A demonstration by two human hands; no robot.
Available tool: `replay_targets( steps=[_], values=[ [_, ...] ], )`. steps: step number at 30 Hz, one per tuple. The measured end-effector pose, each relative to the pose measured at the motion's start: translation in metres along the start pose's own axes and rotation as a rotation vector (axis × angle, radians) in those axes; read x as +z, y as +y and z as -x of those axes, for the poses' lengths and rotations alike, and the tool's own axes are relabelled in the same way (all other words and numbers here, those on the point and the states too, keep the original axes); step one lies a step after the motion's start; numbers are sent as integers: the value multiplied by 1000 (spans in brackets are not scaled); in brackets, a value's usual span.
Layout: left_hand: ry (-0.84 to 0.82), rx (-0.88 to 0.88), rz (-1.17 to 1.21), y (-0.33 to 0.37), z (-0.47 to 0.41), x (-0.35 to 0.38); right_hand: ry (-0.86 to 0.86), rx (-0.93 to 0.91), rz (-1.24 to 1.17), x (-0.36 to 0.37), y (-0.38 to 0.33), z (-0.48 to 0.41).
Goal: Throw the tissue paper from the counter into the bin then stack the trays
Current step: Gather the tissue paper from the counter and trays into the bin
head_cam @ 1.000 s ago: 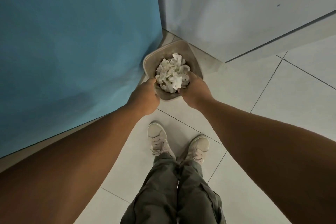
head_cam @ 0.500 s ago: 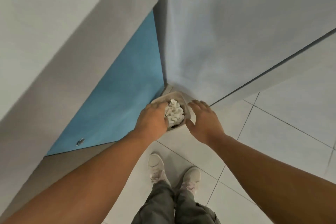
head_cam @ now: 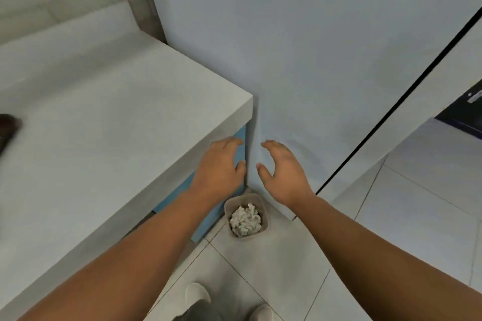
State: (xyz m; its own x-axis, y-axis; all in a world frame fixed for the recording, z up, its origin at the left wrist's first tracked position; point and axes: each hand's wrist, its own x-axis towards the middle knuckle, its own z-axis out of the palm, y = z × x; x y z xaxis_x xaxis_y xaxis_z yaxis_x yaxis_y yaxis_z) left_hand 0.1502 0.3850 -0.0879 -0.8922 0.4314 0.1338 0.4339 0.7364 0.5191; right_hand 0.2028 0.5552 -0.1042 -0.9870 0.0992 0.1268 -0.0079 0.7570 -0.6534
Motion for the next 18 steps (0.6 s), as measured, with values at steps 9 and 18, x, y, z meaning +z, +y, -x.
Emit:
replay_targets(
  steps=[9, 18],
  values=[
    [206, -50, -53, -27, 57, -119, -30, -222, -21, -5, -106, -16],
    [294, -281, -132, -141, 140, -218, -185, -380, -42, 84, -236, -27]
  ],
)
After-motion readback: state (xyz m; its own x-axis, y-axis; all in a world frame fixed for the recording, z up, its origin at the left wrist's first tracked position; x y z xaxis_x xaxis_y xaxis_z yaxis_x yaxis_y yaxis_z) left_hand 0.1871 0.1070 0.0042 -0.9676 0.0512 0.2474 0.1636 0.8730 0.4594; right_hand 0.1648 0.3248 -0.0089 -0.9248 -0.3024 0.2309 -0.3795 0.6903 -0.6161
